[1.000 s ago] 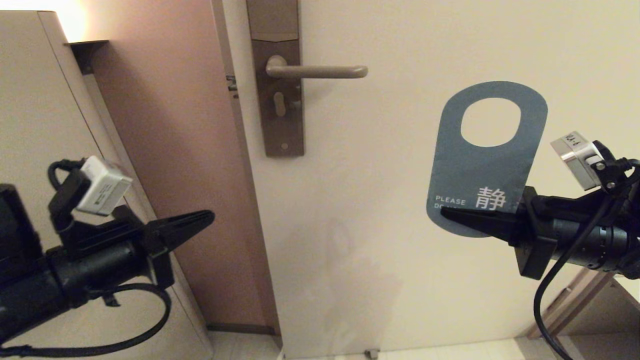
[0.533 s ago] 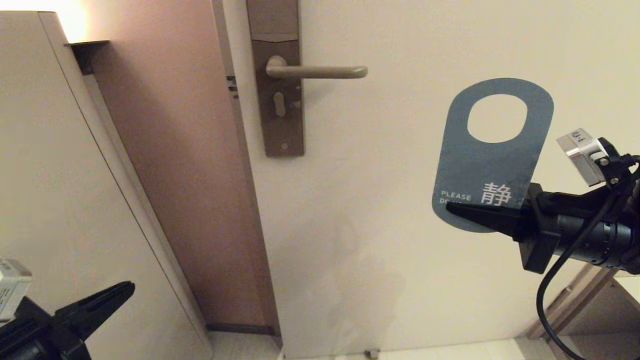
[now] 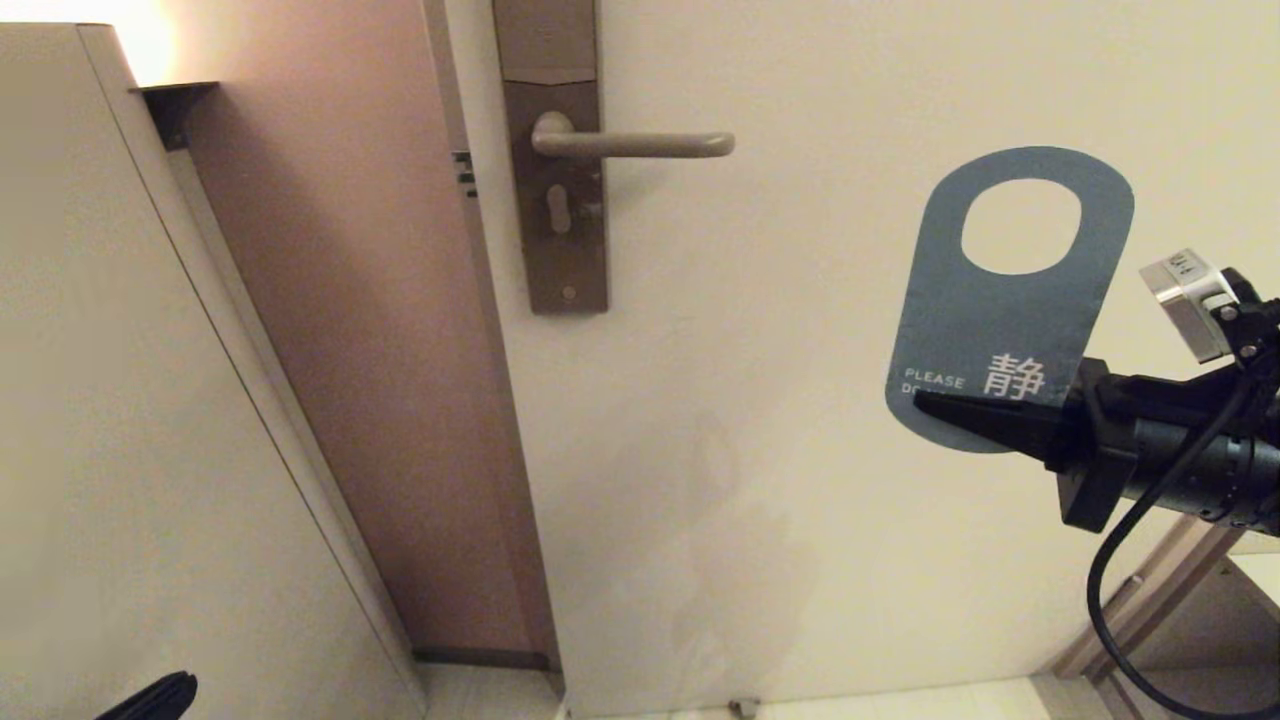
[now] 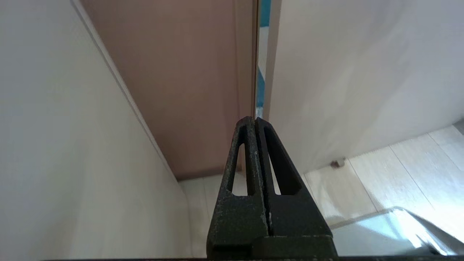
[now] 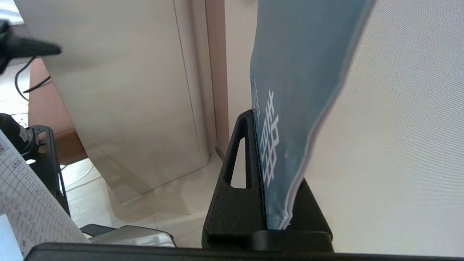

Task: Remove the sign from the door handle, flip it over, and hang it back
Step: Hang the sign back with the other side facing out

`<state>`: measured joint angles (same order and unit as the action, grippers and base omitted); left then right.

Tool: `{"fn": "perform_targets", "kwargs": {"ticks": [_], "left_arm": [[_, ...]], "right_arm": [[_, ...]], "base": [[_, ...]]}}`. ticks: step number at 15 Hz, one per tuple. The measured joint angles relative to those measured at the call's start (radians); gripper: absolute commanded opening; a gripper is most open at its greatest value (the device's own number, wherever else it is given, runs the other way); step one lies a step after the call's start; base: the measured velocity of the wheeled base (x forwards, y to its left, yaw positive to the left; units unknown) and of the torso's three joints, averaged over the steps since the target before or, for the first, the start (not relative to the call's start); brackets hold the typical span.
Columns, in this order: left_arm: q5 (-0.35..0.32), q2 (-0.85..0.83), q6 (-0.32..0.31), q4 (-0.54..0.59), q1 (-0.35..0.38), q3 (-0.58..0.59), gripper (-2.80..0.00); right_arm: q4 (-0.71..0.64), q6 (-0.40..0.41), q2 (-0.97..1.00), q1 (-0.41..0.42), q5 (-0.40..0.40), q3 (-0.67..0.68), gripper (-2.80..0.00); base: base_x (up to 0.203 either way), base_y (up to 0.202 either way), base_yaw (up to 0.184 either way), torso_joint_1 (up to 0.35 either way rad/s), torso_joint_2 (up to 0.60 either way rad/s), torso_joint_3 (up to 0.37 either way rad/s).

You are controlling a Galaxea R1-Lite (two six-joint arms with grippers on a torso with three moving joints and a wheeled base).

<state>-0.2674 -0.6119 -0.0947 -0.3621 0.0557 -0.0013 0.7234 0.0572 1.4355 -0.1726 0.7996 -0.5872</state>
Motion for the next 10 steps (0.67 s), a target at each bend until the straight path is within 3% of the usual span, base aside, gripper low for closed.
{"fn": "perform_targets", "kwargs": {"ticks": [3, 5, 7, 10], "left_arm": [[0.028, 0.181, 0.017, 0.199, 0.0, -0.005, -2.8], [0.12, 0.264, 0.041, 0.32, -0.004, -0.015, -2.8], [0.202, 0.309, 0.048, 0.357, -0.013, -0.019, -2.8], [0.23, 0.368, 0.029, 0.358, -0.025, -0.016, -2.8]], "right_arm": [[0.0, 0.0, -0.01, 0.014, -0.001, 0.005, -2.8], [-0.001, 0.0, -0.014, 0.029, -0.001, 0.008, -2.8], [-0.001, 0.0, -0.015, 0.036, -0.001, 0.013, -2.8], [-0.001, 0.0, -0.016, 0.038, -0.001, 0.019, -2.8]], "base": [[0.0, 0.0, 0.0, 0.0, 0.0, 0.0], [0.0, 0.0, 0.0, 0.0, 0.0, 0.0], [0.0, 0.0, 0.0, 0.0, 0.0, 0.0], [0.0, 0.0, 0.0, 0.0, 0.0, 0.0]]}}
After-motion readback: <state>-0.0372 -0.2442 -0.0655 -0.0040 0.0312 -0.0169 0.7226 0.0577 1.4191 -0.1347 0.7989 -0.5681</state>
